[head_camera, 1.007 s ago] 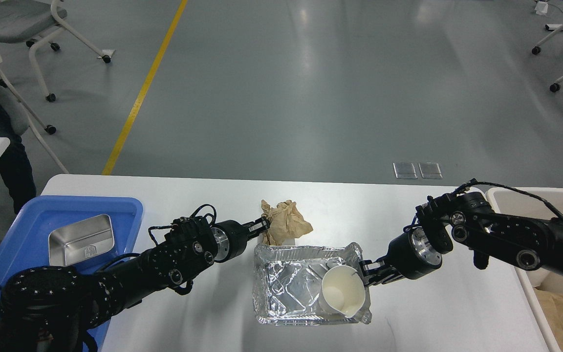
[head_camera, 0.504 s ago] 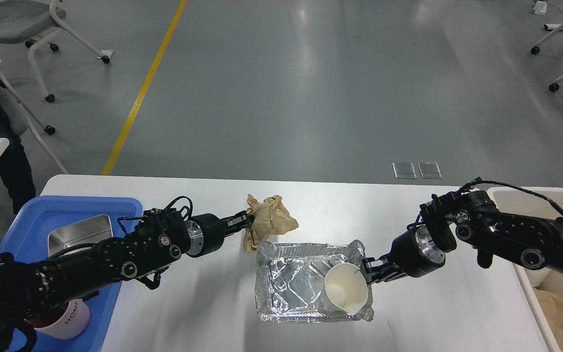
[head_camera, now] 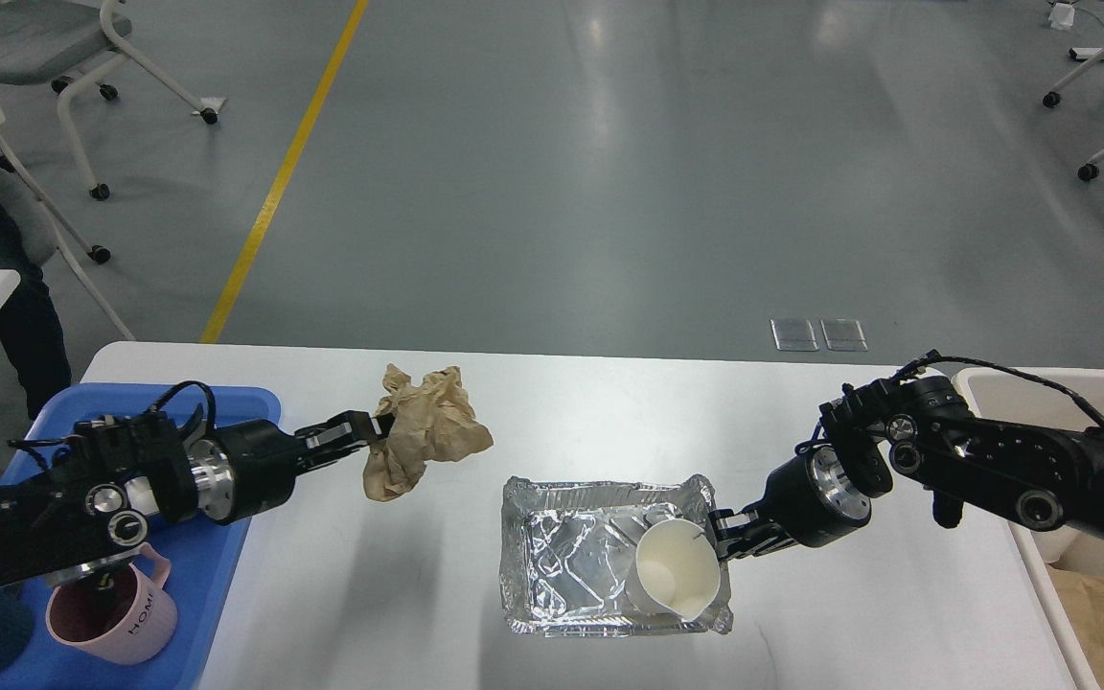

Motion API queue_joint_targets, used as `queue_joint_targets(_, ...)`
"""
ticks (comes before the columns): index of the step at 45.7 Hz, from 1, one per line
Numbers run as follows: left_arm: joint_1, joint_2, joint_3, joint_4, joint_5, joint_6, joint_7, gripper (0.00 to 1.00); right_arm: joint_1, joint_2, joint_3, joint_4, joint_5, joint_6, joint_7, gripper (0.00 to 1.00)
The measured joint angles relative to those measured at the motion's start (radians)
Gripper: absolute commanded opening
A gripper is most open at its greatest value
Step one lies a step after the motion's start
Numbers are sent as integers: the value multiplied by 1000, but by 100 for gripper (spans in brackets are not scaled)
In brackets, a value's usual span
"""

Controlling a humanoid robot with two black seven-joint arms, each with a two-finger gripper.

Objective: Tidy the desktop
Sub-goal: 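Lift the napkin with the left gripper and place it in the foil tray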

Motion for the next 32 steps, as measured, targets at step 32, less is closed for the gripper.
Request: queue_joint_targets(32, -82, 218, -1, -208, 17, -81, -20, 6, 3, -1, -3, -2, -3, -1, 0, 0)
